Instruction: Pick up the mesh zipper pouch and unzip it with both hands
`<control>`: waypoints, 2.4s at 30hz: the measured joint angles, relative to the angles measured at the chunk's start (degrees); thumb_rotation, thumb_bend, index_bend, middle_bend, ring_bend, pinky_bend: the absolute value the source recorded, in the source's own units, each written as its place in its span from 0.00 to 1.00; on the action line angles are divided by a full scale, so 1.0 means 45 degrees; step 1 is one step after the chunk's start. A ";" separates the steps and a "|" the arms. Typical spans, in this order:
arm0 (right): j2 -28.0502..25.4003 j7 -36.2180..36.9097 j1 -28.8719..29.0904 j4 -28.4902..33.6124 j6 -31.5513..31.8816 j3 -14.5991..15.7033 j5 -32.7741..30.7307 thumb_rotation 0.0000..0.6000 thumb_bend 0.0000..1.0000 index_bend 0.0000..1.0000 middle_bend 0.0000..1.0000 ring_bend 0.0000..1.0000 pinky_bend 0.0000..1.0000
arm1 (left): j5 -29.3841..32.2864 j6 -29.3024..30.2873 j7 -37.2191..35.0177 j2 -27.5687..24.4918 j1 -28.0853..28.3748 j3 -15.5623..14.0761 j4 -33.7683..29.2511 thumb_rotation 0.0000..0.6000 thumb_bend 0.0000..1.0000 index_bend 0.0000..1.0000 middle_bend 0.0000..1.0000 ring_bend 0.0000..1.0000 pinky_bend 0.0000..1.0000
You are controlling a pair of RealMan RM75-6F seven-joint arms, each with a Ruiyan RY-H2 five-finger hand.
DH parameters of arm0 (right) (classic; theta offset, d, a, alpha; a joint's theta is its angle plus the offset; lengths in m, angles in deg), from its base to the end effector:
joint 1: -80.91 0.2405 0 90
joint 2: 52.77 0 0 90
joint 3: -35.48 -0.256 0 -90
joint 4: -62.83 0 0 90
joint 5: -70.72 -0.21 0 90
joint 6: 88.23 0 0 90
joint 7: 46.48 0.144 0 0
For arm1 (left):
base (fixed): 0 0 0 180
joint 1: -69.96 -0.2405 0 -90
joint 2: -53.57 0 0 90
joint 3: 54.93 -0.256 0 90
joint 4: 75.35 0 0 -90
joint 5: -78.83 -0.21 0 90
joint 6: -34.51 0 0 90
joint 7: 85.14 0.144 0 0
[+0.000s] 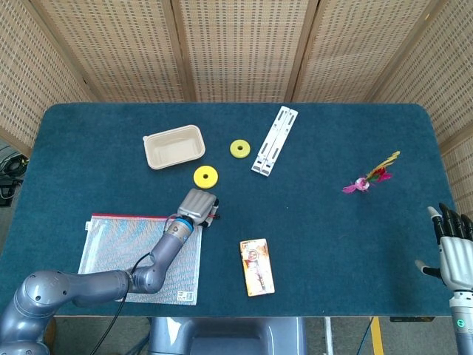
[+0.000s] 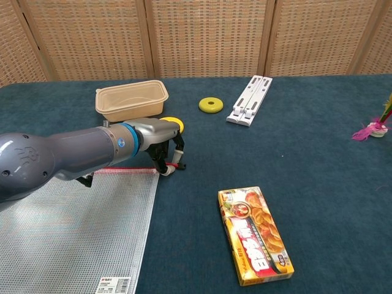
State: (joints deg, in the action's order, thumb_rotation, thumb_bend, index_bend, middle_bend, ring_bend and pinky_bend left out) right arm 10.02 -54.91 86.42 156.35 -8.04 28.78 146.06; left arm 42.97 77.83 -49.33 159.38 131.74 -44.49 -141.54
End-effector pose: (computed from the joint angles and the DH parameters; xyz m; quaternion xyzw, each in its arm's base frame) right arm -0.3294 -0.1964 0.1729 0.5698 -0.3915 0.3143 0.6506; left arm -0.0856 0.3779 -0.1156 -0.7965 -0.3854 -0.2523 0.3916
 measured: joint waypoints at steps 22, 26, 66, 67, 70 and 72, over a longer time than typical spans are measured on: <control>-0.0513 0.0750 0.0728 0.0859 -0.1436 0.0028 0.0256 1.00 0.00 0.05 0.00 0.00 0.00 | -0.3303 0.0487 -0.3532 -0.1374 -0.0550 0.0915 -0.1357 1.00 0.88 0.92 1.00 0.96 1.00; -0.1117 0.1459 0.1453 0.1324 -0.2718 -0.0208 0.0160 1.00 0.00 0.06 0.09 0.06 0.01 | -0.4330 0.0693 -0.4629 -0.2071 -0.0750 0.1335 -0.2110 1.00 0.91 0.92 1.00 0.96 1.00; 0.0257 0.6463 1.0538 0.1685 -1.1393 -0.2416 -1.0250 1.00 0.05 0.33 0.87 0.94 1.00 | -0.4913 0.2364 -0.7707 -0.1507 0.0207 0.3577 -0.3061 1.00 0.96 0.92 1.00 0.97 1.00; 0.0427 0.6405 1.0729 0.1653 -1.1192 -0.2346 -1.0527 1.00 0.06 0.34 0.87 0.94 1.00 | -0.4949 0.2399 -0.7751 -0.1465 0.0211 0.3576 -0.3019 1.00 0.96 0.92 1.00 0.97 1.00; 0.0864 0.6232 1.1130 0.1564 -1.0700 -0.2210 -1.1109 1.00 0.07 0.35 0.87 0.94 1.00 | -0.5046 0.2489 -0.7865 -0.1325 0.0220 0.3546 -0.2850 1.00 0.97 0.92 1.00 0.97 1.00; 0.1066 0.6150 1.1287 0.1502 -1.0495 -0.2173 -1.1371 1.00 0.08 0.36 0.87 0.94 1.00 | -0.5124 0.2518 -0.7966 -0.1253 0.0218 0.3510 -0.2758 1.00 0.96 0.92 1.00 0.97 1.00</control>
State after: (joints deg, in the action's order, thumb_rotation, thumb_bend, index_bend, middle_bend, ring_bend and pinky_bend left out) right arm 14.82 -27.23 137.21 163.11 -55.27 19.00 94.89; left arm 19.92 89.16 -85.18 153.74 132.72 -28.70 -153.95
